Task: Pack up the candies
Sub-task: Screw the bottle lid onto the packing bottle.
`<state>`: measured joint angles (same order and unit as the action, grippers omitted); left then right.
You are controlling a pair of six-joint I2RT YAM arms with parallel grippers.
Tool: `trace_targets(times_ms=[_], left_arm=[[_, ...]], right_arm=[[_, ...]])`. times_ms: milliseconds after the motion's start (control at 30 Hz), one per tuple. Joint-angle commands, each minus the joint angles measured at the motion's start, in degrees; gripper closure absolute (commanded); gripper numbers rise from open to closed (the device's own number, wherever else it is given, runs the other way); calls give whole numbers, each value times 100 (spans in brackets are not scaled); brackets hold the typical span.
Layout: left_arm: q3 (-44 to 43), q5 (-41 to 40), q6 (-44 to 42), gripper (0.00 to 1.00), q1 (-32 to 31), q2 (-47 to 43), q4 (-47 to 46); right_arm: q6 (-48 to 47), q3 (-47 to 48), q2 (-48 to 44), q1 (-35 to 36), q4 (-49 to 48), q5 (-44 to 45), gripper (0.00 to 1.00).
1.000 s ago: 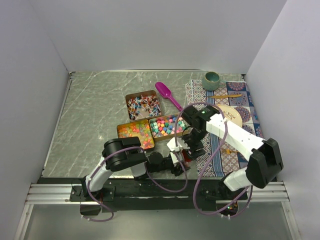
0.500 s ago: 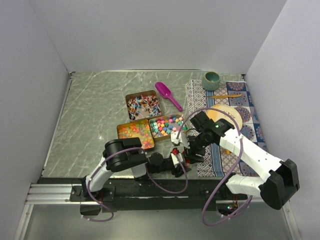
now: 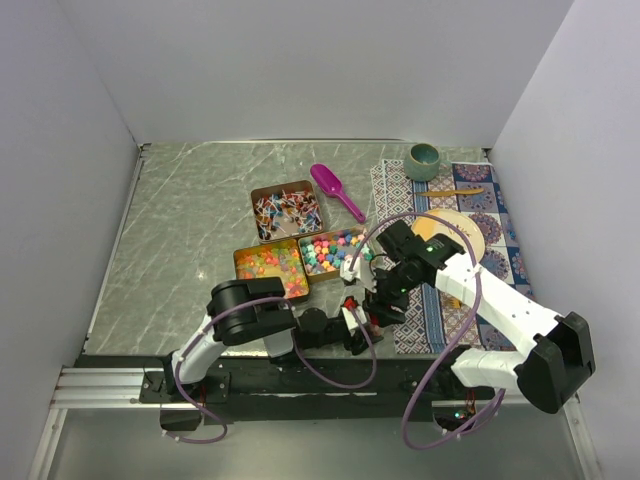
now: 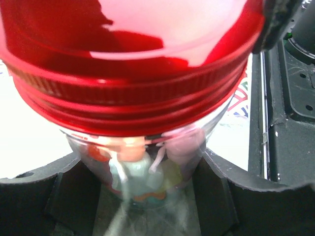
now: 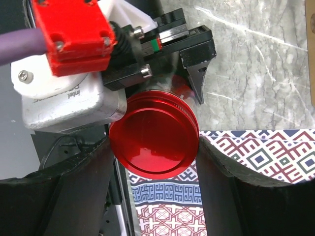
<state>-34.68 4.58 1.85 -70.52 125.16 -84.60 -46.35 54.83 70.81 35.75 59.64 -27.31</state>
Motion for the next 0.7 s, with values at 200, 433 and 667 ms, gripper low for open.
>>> trace_targets(times_ms=[200, 433, 667], left_arm=[[49, -1196, 184, 99, 3, 658, 2087], [-13, -1337, 255, 99, 3, 693, 2219], [-30, -1337, 290, 99, -5, 720, 2281]], right_arm=[[933, -359, 347, 55, -435, 209, 72], [1427, -446, 197, 55, -910, 42, 74], [1252, -333, 161, -6, -709, 112, 70]])
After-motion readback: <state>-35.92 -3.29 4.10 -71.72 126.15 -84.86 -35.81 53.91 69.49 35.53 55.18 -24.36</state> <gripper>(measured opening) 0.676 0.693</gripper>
